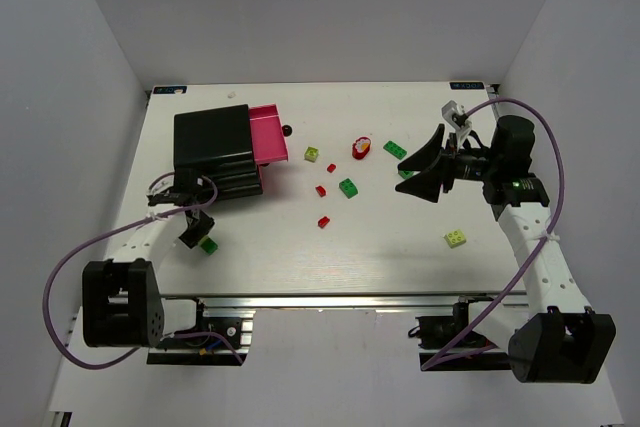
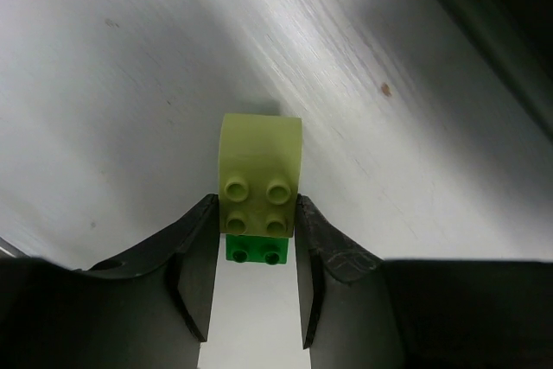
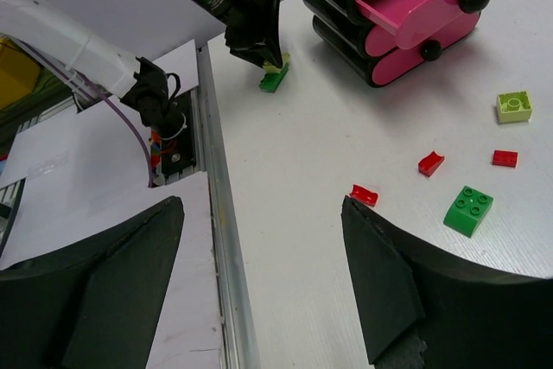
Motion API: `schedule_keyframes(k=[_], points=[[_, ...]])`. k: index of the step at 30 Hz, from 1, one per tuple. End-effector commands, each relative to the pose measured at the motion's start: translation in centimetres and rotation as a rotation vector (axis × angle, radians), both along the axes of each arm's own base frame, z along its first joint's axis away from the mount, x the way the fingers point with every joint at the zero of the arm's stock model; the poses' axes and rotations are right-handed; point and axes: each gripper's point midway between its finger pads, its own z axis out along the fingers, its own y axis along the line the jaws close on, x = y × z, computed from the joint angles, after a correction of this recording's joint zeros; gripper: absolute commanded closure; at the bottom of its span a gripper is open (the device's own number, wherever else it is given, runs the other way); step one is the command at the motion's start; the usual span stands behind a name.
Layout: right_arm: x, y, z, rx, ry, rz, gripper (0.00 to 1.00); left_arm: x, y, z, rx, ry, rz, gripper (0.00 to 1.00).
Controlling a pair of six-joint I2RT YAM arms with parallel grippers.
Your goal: Sort the legos into containers by color
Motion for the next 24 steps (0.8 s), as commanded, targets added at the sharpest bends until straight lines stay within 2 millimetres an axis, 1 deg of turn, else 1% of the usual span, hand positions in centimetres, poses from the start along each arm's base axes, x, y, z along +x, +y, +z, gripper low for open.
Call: schedule_keyframes(k=[1, 2, 3, 4, 5, 7, 8, 9, 10, 11, 12, 13, 15, 16, 17, 18, 20, 21, 22, 23, 24], points=[[-0.9, 0.0, 0.6, 0.008, -0.068, 0.036, 0.21, 0.6, -1.9, 1.9, -0.076, -0.067, -0.077, 0.87], [-1.2, 0.0, 0.5, 0.009, -0.064, 0.046, 0.20, 0.5, -3.2, 2.3, -0.139, -0.076, -0.110, 0.90], [-1.5, 0.1, 0.4, 0.008, -0.092, 0.067, 0.19, 0.4, -3.9, 2.8, -0.173, -0.089, -0.144, 0.97], [-1.8, 0.3, 0.3, 0.006, -0.100, 0.079, 0.13, 0.4, -4.8, 3.6, -0.216, -0.125, -0.176, 1.00], [-2.3, 0.3, 0.1, 0.007, -0.105, 0.100, 0.11, 0.1, -6.9, 4.2, -0.309, -0.147, -0.247, 1.00], [-2.8, 0.8, 0.0, 0.003, -0.110, 0.127, 0.11, -0.4, -8.6, 5.2, -0.381, -0.193, -0.339, 1.00], [-3.4, 1.1, -0.3, 0.001, -0.103, 0.146, 0.11, -0.9, -10.2, 6.5, -0.462, -0.233, -0.408, 1.00], [-3.6, 1.3, -0.4, 0.002, -0.094, 0.158, 0.11, -1.2, -11.1, 7.0, -0.499, -0.256, -0.473, 1.00], [-4.3, 2.0, -0.6, 0.004, -0.080, 0.196, 0.11, -1.6, -12.4, 7.6, -0.552, -0.277, -0.532, 1.00], [-4.4, 2.2, -0.9, 0.002, -0.062, 0.204, 0.11, -2.0, -13.4, 8.4, -0.599, -0.312, -0.583, 1.00], [-4.6, 2.5, -1.1, 0.000, -0.047, 0.217, 0.11, -2.9, -15.2, 9.6, -0.692, -0.338, -0.677, 1.00], [-5.3, 3.4, -1.6, -0.008, -0.023, 0.252, 0.14, -3.2, -15.6, 10.0, -0.713, -0.350, -0.701, 1.00], [-4.8, 4.1, -2.4, -0.042, 0.009, 0.230, 0.17, -4.1, -16.8, 12.0, -0.743, -0.416, -0.794, 1.00], [-5.2, 4.8, -2.9, -0.056, 0.023, 0.244, 0.21, -4.2, -17.1, 12.8, -0.754, -0.447, -0.823, 1.00], [-5.2, 5.6, -3.6, -0.084, 0.038, 0.236, 0.24, -4.5, -17.7, 13.8, -0.777, -0.477, -0.871, 1.00], [-5.5, 6.5, -3.7, -0.092, 0.053, 0.246, 0.29, -5.0, -18.4, 15.2, -0.812, -0.524, -0.925, 1.00], [-5.1, 8.0, -5.4, -0.150, 0.090, 0.205, 0.33, -5.0, -18.7, 16.9, -0.814, -0.584, -0.954, 1.00], [-5.7, 8.9, -5.8, -0.168, 0.100, 0.218, 0.36, -5.1, -19.0, 18.0, -0.815, -0.621, -0.971, 1.00], [-5.4, 9.6, -6.4, -0.185, 0.152, 0.194, 0.37, -4.7, -18.7, 18.4, -0.791, -0.639, -0.954, 1.00], [-4.6, 10.1, -7.0, -0.211, 0.167, 0.143, 0.37, -4.4, -18.7, 19.3, -0.785, -0.667, -0.954, 1.00], [-5.7, 11.4, -7.2, -0.223, 0.171, 0.165, 0.34, -4.0, -18.7, 20.0, -0.788, -0.689, -0.933, 1.00]])
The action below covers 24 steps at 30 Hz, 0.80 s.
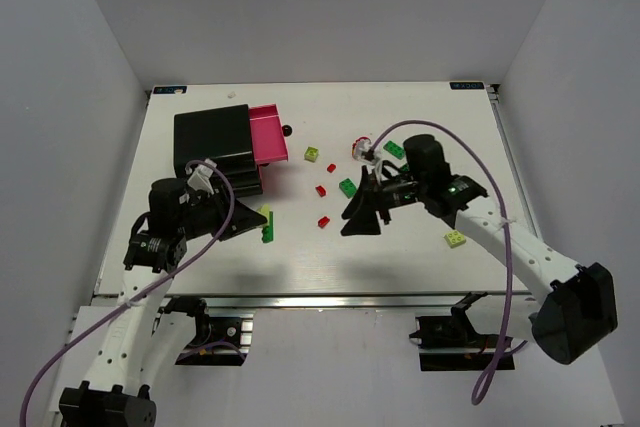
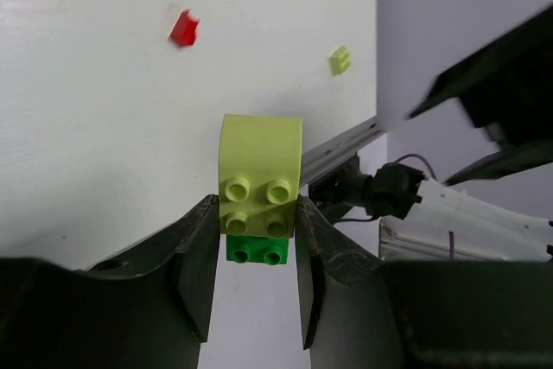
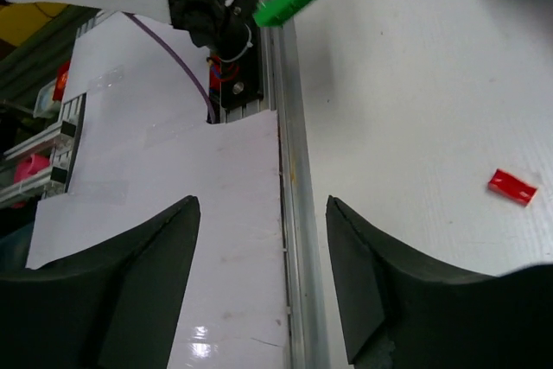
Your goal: Sort the legos into containers by color
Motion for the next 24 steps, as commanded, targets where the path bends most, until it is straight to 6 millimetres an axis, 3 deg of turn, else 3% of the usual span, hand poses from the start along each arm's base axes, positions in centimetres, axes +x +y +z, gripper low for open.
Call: schedule_keyframes(k=[1, 2, 3, 7, 9, 12, 15, 18, 19, 24], points=[[1.3, 2.6, -1.4, -0.080, 0.051, -0.140, 0.33, 1.0, -0.7, 4.6, -0.063, -0.138, -0.005, 1.00], [2.7, 3.1, -1.2, -0.085, 0.024, -0.207, 0.32, 1.3, -0.6, 5.0, -0.066, -0.147, 0.015, 1.00], [2.0, 4.2, -1.0, -0.093, 0.020, -0.212, 0.29, 1.8, -0.4, 5.6, -0.073, -0.148, 0.054, 1.00], [2.5, 7.4, -0.3, -0.112, 0.021, -0.330, 0.23, 2.9, 0.8, 7.0, -0.062, -0.153, 0.177, 1.00], [4.2, 8.4, 0.4, -0.119, 0.024, -0.454, 0.21, 3.4, 1.3, 7.7, -0.061, -0.148, 0.231, 1.00], [3.9, 11.2, 0.8, -0.129, 0.035, -0.486, 0.18, 3.7, 1.8, 7.8, -0.053, -0.128, 0.272, 1.00], [3.4, 13.5, 1.1, -0.117, 0.036, -0.527, 0.19, 3.9, 2.2, 7.7, -0.041, -0.110, 0.302, 1.00], [4.2, 15.1, 1.2, -0.110, 0.012, -0.597, 0.22, 3.8, 2.3, 7.3, -0.035, -0.096, 0.313, 1.00], [4.4, 15.7, 2.2, -0.090, 0.005, -0.604, 0.22, 3.8, 2.4, 7.3, -0.031, -0.094, 0.318, 1.00], [3.2, 17.9, 2.8, -0.087, 0.014, -0.571, 0.24, 3.6, 2.7, 7.0, -0.011, -0.079, 0.331, 1.00]])
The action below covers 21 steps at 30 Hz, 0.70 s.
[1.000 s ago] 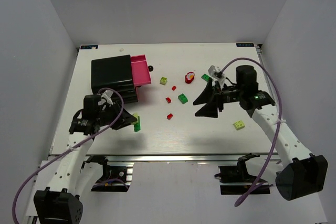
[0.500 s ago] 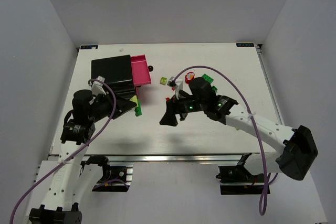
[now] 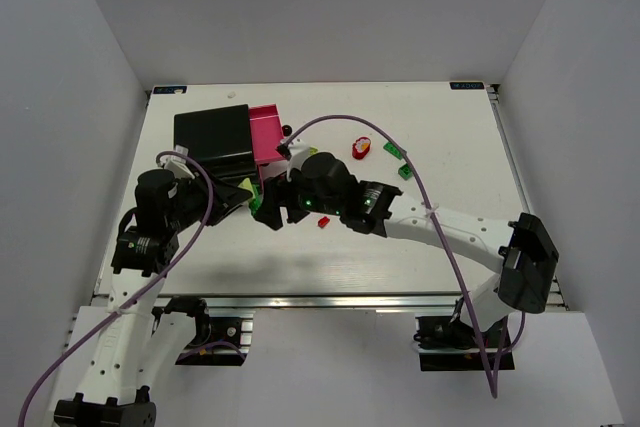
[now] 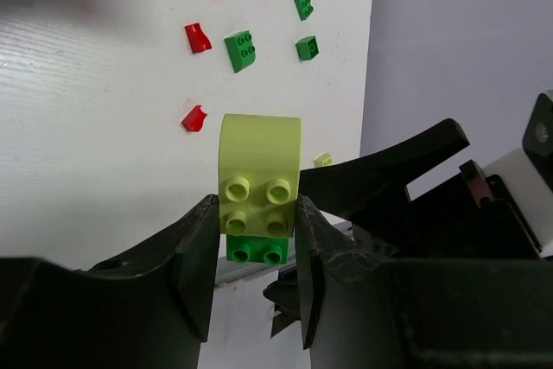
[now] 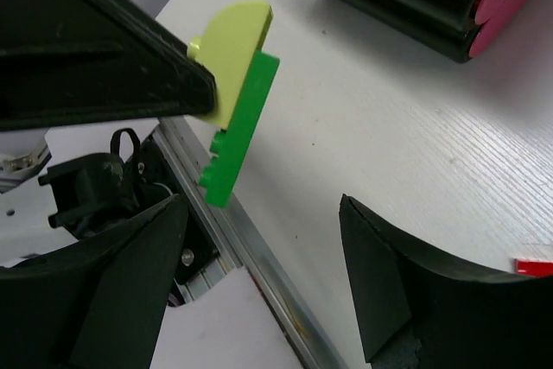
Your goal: Sort the legos into containers by color
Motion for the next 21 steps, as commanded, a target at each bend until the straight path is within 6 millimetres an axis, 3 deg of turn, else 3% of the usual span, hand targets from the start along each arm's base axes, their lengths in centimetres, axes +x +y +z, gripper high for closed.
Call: schedule_keyframes(k=[1, 8, 11, 19, 21], points=[[1.1, 1.5, 3.8, 0.091, -0.049, -0.063, 0.24, -0.1, 0.3, 1.4, 0.007, -0.023, 0.022, 1.00], [1.9, 3.2, 3.3, 0.079, -0.039, -0.084, 0.30, -0.5, 0.1, 1.7, -0.007, -0.024, 0.007, 1.00], [1.9, 3.8, 3.2, 0.083, -0.030, -0.077, 0.45, -0.7, 0.1, 1.9, -0.008, -0.028, 0.007, 1.00], [1.7, 3.2, 2.8, 0.085, -0.029, -0.067, 0.64, -0.7, 0.1, 2.1, -0.012, -0.038, 0.007, 1.00], [1.8, 2.9, 3.2, 0.094, -0.040, -0.070, 0.79, -0.6, 0.0, 2.3, -0.016, -0.041, 0.005, 1.00]])
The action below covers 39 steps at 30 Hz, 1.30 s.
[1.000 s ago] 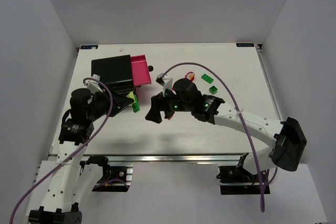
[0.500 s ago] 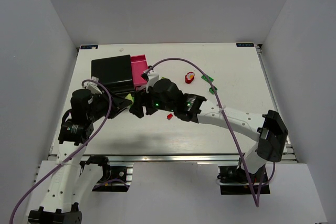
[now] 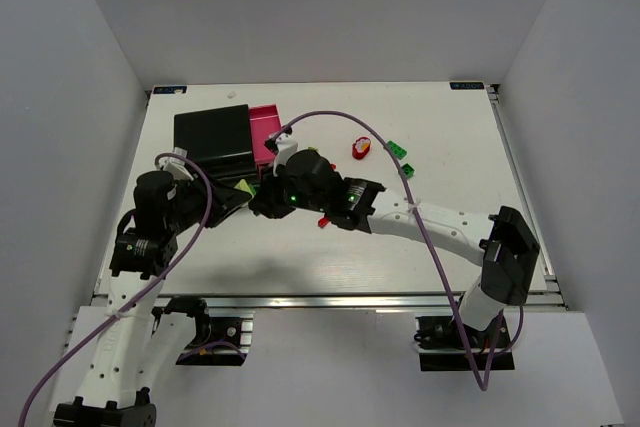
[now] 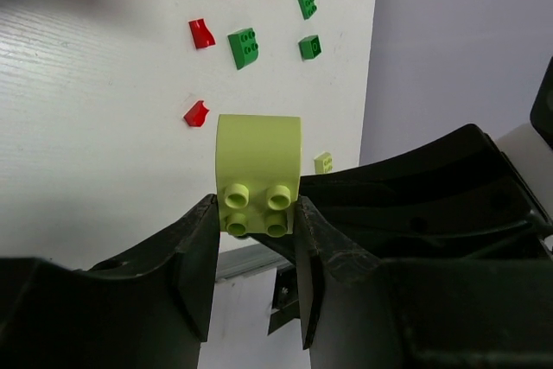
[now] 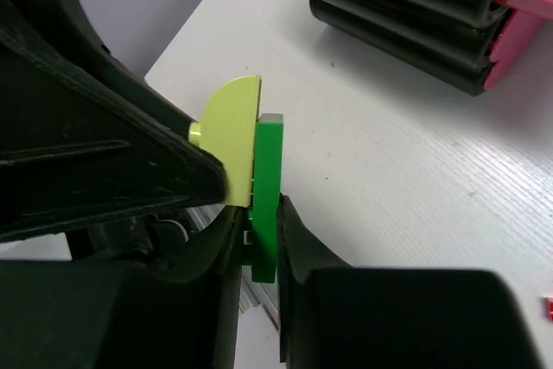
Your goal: Sort the legos into containers by color
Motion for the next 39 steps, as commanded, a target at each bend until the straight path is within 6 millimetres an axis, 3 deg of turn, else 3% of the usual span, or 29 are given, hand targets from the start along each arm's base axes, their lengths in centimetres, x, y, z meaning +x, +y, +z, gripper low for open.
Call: schedule_keyframes(k=[1, 2, 4, 10, 13, 16, 17, 19, 20, 21, 24, 25, 27, 29, 30, 32, 33, 35, 37, 38, 39], points=[[0.8, -0.6, 2.2, 0.059, -0.045, -0.026, 0.85, 0.0, -0.2, 2.6, -0.017, -0.072, -0.005, 1.00], [0.8, -0.7, 2.5, 0.068, -0.048, -0.025, 0.95, 0.1, -0.1, 2.6, -0.013, -0.070, -0.001, 1.00], [0.8, -1.1, 2.4, 0.071, -0.045, -0.018, 1.00, 0.2, 0.0, 2.9, -0.008, -0.079, 0.001, 1.00], [2.3, -3.2, 2.9, 0.075, -0.062, -0.063, 1.00, 0.8, 0.0, 4.9, 0.013, -0.156, -0.014, 1.00], [3.3, -4.8, 4.3, 0.103, -0.109, -0.095, 1.00, 1.5, -0.4, 5.9, 0.016, -0.186, -0.043, 1.00], [4.6, -7.4, 5.2, 0.102, -0.163, -0.144, 1.00, 2.3, -0.8, 6.7, 0.027, -0.210, -0.075, 1.00], [5.0, -8.6, 6.2, 0.115, -0.188, -0.166, 1.00, 3.1, -0.9, 6.2, 0.035, -0.188, -0.082, 1.00], [6.7, -10.8, 5.6, 0.083, -0.208, -0.224, 1.00, 4.1, -0.9, 6.5, 0.064, -0.194, -0.093, 1.00], [6.7, -11.7, 6.1, 0.089, -0.224, -0.234, 1.00, 5.3, -0.9, 5.5, 0.079, -0.151, -0.092, 1.00], [7.0, -12.5, 5.4, 0.071, -0.226, -0.249, 1.00, 5.9, -0.9, 6.3, 0.091, -0.166, -0.096, 1.00], [8.5, -15.4, 5.6, 0.075, -0.235, -0.309, 1.00, 8.1, -0.8, 5.2, 0.168, -0.125, -0.093, 1.00], [8.9, -16.3, 4.8, 0.062, -0.228, -0.325, 1.00, 8.8, -0.5, 6.1, 0.193, -0.147, -0.083, 1.00], [9.9, -18.1, 4.9, 0.066, -0.232, -0.359, 1.00, 10.5, -0.9, 5.0, 0.233, -0.107, -0.085, 1.00], [10.5, -19.4, 4.5, 0.063, -0.227, -0.383, 1.00, 11.6, -1.4, 5.4, 0.261, -0.107, -0.094, 1.00], [10.5, -19.6, 4.4, 0.066, -0.224, -0.381, 1.00, 12.7, -1.5, 4.2, 0.286, -0.071, -0.090, 1.00], [10.5, -19.9, 4.1, 0.071, -0.219, -0.367, 1.00, 13.6, -2.6, 4.3, 0.312, -0.072, -0.109, 1.00], [10.9, -20.5, 3.9, 0.069, -0.217, -0.375, 1.00, 14.3, -3.5, 2.7, 0.335, -0.031, -0.126, 1.00], [11.2, -21.2, 3.7, 0.067, -0.212, -0.385, 1.00, 15.4, -4.1, 3.0, 0.364, -0.028, -0.123, 1.00], [11.5, -21.9, 3.6, 0.068, -0.208, -0.394, 1.00, 16.8, -4.0, 1.1, 0.437, 0.030, -0.099, 1.00], [11.4, -22.1, 3.8, 0.073, -0.214, -0.394, 1.00, 17.3, -4.1, 0.8, 0.463, 0.041, -0.090, 1.00], [11.3, -22.3, 3.6, 0.074, -0.209, -0.390, 1.00, 18.2, -4.4, 1.8, 0.483, 0.021, -0.078, 1.00]])
